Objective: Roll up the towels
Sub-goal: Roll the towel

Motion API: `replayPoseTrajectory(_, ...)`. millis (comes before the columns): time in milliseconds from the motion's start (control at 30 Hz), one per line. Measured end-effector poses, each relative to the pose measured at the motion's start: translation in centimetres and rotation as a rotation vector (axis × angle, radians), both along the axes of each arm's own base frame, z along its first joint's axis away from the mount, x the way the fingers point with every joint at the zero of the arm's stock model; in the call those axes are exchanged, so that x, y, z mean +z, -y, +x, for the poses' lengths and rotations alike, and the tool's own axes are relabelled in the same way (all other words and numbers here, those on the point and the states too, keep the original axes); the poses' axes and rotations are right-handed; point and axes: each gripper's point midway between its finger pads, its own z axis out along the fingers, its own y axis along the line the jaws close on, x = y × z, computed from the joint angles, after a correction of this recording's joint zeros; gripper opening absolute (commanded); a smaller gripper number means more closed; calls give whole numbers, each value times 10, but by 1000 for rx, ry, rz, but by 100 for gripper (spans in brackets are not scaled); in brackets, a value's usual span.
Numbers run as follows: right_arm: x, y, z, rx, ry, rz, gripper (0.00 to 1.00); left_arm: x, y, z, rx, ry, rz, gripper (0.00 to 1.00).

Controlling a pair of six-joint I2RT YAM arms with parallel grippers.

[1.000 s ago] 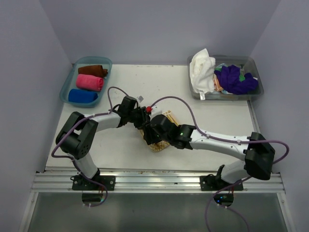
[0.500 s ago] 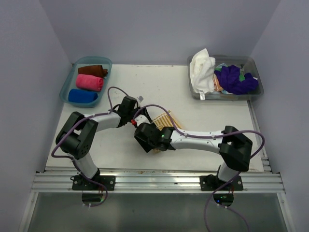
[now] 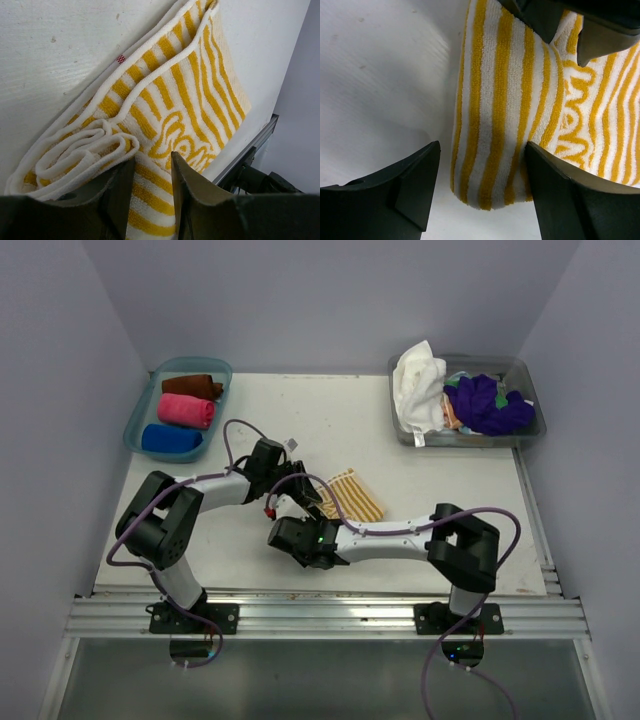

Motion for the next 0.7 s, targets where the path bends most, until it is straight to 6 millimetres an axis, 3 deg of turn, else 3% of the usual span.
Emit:
replayPoseTrajectory(200,-11,3,2,-13,120,-137,71,0,1,-1,-2,0,1,40)
replayPoseTrajectory(267,-13,5,3,-20,150,-168,63,0,1,-1,-3,-1,1,40)
replayPoseTrajectory(367,-13,10,7,-47,185,-198,42,0,1,-1,-5,-2,2,42)
replayPoseTrajectory(400,-13,12,8,-60,196,-203,28,0,1,-1,-5,-2,2,44)
replayPoseTrajectory(433,-13,13,8,-65,201,-208,23,1,2,-1,-6,-2,1,46)
replayPoseTrajectory(533,-13,13,8,-79,202,-198,13,4,2,-2,-8,2,-1,53)
replayPoseTrajectory(700,-17,13,5,-79,179,-145,5,12,3,-4,-29,15,13,64)
